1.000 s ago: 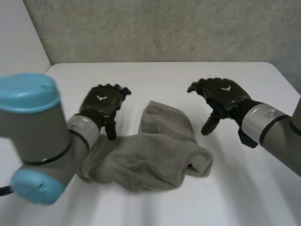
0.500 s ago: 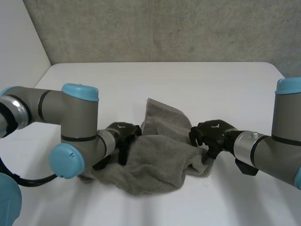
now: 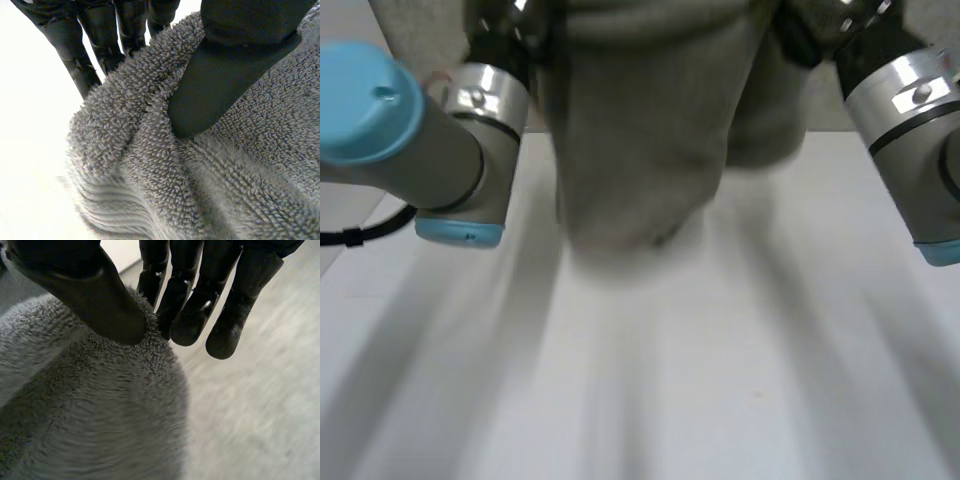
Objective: Fold the towel.
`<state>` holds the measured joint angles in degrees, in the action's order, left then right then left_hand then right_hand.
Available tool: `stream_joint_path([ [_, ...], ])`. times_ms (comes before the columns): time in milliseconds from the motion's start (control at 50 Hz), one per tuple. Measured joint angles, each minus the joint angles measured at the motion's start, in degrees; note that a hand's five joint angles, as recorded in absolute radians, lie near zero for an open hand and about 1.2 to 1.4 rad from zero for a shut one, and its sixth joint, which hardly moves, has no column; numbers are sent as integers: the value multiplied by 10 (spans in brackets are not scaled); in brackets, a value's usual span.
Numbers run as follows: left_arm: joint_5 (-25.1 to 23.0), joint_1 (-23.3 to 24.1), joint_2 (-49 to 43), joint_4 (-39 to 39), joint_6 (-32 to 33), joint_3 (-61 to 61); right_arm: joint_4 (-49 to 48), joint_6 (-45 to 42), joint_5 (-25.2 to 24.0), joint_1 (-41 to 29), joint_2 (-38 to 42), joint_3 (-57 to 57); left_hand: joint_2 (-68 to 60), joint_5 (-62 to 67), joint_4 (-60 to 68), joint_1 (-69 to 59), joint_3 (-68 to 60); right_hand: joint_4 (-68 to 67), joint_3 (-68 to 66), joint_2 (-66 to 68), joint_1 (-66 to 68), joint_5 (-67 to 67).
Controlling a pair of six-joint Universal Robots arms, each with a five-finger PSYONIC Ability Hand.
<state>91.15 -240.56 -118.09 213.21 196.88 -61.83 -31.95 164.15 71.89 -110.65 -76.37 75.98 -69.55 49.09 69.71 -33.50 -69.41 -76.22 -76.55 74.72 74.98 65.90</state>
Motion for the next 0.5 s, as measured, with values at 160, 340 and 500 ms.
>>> stream_joint_path([
  [160, -2, 0, 47, 69, -3, -122, -18, 13, 2, -5, -32, 74, 0, 2, 0, 0, -1, 0, 0, 2, 1, 2],
  [340, -4, -14, 43, 9, 1, -265, 177, -97, -48, -5, 34, 97, -1, 2, 0, 0, -1, 0, 0, 3, 1, 2],
  [500, -5, -23, 41, -52, 3, -366, 370, -245, -58, -6, 132, 111, -1, 2, 0, 0, -2, 0, 0, 3, 1, 2],
])
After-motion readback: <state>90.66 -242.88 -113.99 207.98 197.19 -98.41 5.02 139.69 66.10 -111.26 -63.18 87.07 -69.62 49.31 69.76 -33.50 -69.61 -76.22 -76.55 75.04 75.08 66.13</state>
